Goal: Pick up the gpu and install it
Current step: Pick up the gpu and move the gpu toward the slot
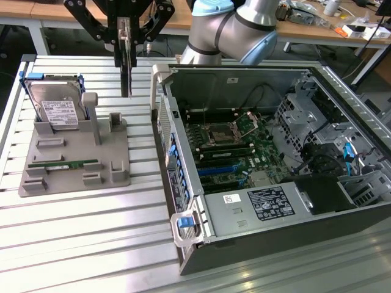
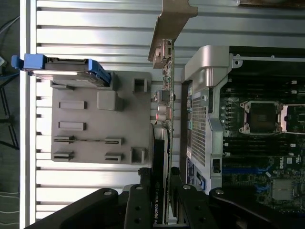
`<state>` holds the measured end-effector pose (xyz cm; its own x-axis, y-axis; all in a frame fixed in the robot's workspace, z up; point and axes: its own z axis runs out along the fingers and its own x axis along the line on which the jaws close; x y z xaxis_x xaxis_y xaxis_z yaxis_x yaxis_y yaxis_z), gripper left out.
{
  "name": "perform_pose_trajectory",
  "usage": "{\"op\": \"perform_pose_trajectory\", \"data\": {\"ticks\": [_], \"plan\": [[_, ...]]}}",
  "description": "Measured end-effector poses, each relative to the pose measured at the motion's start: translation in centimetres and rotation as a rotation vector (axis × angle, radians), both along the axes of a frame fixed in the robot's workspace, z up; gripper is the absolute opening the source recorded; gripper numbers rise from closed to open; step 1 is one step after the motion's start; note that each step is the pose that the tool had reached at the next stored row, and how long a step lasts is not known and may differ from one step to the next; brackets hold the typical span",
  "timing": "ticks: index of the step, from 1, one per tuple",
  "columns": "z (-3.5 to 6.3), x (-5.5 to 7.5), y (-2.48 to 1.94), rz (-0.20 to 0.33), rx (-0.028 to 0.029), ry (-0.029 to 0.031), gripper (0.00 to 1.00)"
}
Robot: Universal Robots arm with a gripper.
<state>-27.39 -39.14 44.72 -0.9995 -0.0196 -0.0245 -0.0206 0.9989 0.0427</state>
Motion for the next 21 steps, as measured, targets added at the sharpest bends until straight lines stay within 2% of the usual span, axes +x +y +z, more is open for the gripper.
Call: {"op": "perform_pose_trajectory", "data": {"ticks": [21], "plan": [[0.00,2.5,0.00,0.000,-0.0001,0.0001,0.27]]}}
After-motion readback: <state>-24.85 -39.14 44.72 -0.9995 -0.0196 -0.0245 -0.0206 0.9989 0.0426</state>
